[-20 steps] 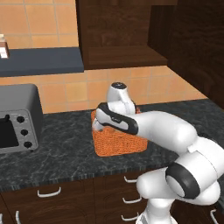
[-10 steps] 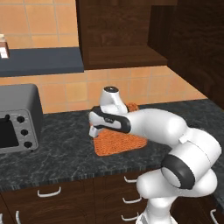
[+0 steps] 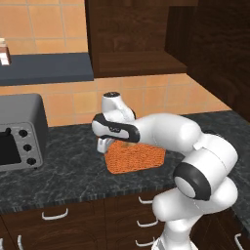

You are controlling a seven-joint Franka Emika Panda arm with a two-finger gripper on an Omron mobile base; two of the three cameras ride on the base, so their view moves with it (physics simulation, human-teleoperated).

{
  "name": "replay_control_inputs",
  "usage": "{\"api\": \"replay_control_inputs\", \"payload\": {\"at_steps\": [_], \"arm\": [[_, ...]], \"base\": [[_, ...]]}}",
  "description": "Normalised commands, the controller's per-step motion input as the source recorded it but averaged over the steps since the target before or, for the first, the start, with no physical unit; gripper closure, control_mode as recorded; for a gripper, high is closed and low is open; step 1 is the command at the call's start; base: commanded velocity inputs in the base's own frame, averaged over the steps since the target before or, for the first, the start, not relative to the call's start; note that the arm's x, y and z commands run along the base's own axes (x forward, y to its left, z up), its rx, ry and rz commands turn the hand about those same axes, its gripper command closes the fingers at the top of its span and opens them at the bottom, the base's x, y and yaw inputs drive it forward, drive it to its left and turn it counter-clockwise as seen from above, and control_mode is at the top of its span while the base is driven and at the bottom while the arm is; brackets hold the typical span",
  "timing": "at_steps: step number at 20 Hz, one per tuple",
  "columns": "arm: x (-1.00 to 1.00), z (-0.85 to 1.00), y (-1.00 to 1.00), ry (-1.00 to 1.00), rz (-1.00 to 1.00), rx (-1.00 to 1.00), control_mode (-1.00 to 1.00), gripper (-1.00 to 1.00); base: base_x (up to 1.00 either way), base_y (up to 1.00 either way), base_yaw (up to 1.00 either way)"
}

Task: Open the cabinet, pick up the bread from the cabinet and place it in the basket. Then move the basket to the dining counter.

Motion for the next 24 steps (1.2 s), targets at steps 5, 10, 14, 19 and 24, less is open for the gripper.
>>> {"api": "replay_control_inputs", "payload": {"at_steps": [5, 10, 14, 19, 24], "arm": [[-0.01, -0.04, -0.23, 0.0, 0.11, -0.07, -1.0, -1.0], [-0.06, -0.27, -0.39, 0.02, 0.13, -0.05, -1.0, -1.0], [-0.2, -0.53, -0.29, 0.05, 0.12, -0.01, -1.0, -1.0], [0.03, -0.95, -0.12, 0.05, 0.1, 0.0, -1.0, -1.0], [-0.1, -0.99, -0.19, 0.01, 0.09, -0.02, -1.0, 1.0]], "base": [[0.0, 0.0, 0.0], [0.0, 0.0, 0.0], [0.0, 0.0, 0.0], [0.0, 0.0, 0.0], [0.0, 0.0, 0.0]]}}
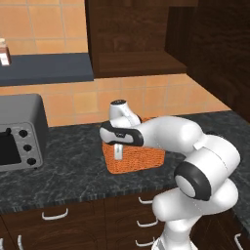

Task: Open the cabinet, pick up the bread from the cabinet and place it in the basket. Then move the basket to the dining counter.

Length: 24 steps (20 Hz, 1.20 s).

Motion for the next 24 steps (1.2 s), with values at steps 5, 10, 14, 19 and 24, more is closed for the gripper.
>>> {"api": "replay_control_inputs", "payload": {"at_steps": [5, 10, 14, 19, 24], "arm": [[-0.15, -0.53, -0.38, -0.01, 0.07, -0.03, -1.0, 1.0], [-0.17, 0.0, -0.19, -0.02, 0.14, 0.0, -1.0, 1.0], [-0.72, 0.3, -0.29, -0.09, 0.16, 0.0, -1.0, 1.0], [-0.3, 0.63, -0.02, -0.26, 0.11, 0.0, -1.0, 1.0], [-0.23, 0.25, -0.02, -0.34, 0.09, 0.0, -1.0, 1.0]], "base": [[0.0, 0.0, 0.0], [0.0, 0.0, 0.0], [0.0, 0.0, 0.0], [0.0, 0.0, 0.0], [0.0, 0.0, 0.0]]}}
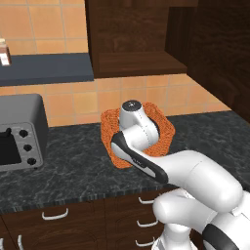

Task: Open the cabinet, pick up the bread from the cabinet and place it in the basket. Then move the basket to the dining counter.

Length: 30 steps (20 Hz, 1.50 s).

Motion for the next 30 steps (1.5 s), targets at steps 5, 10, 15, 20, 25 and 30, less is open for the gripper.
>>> {"api": "replay_control_inputs", "payload": {"at_steps": [5, 10, 15, 20, 25, 30], "arm": [[-0.3, 0.51, -0.03, -0.03, 0.07, 0.0, -1.0, 1.0], [-0.16, 0.42, -0.09, 0.1, 0.0, 0.01, -1.0, 1.0], [0.0, 0.09, 0.0, 0.01, 0.0, 0.0, -1.0, 1.0], [0.0, 0.0, 0.0, 0.0, 0.0, 0.0, -1.0, 1.0], [0.0, 0.0, 0.0, 0.0, 0.0, 0.0, -1.0, 1.0], [0.0, 0.0, 0.0, 0.0, 0.0, 0.0, 1.0, 1.0]], "base": [[0.0, 0.0, 0.0], [0.0, 0.0, 0.0], [0.0, 0.0, 0.0], [0.0, 0.0, 0.0], [0.0, 0.0, 0.0], [-0.07, 0.02, 0.01]]}}
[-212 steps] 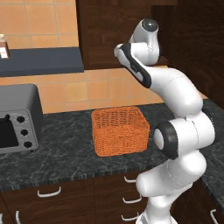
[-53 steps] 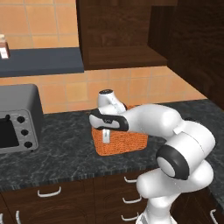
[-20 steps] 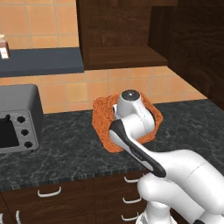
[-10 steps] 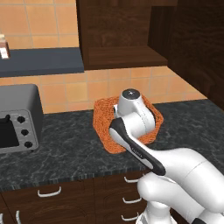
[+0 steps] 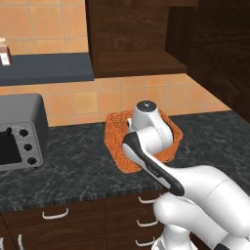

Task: Open the cabinet, pick up the bread from the cabinet and place it in the basket. Then move the basket to the dining counter.

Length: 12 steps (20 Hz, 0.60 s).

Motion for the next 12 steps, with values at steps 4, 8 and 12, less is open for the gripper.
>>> {"api": "replay_control_inputs", "payload": {"at_steps": [4, 8, 12], "arm": [[0.0, 0.0, 0.0, 0.0, 0.0, 0.0, 1.0, 1.0], [0.0, 0.0, 0.0, 0.0, 0.0, 0.0, 1.0, 1.0], [0.0, 0.0, 0.0, 0.0, 0.0, 0.0, 1.0, 1.0]], "base": [[-0.49, 0.29, 0.17], [-0.19, 0.66, 0.4], [-0.5, 0.64, 0.62]]}}
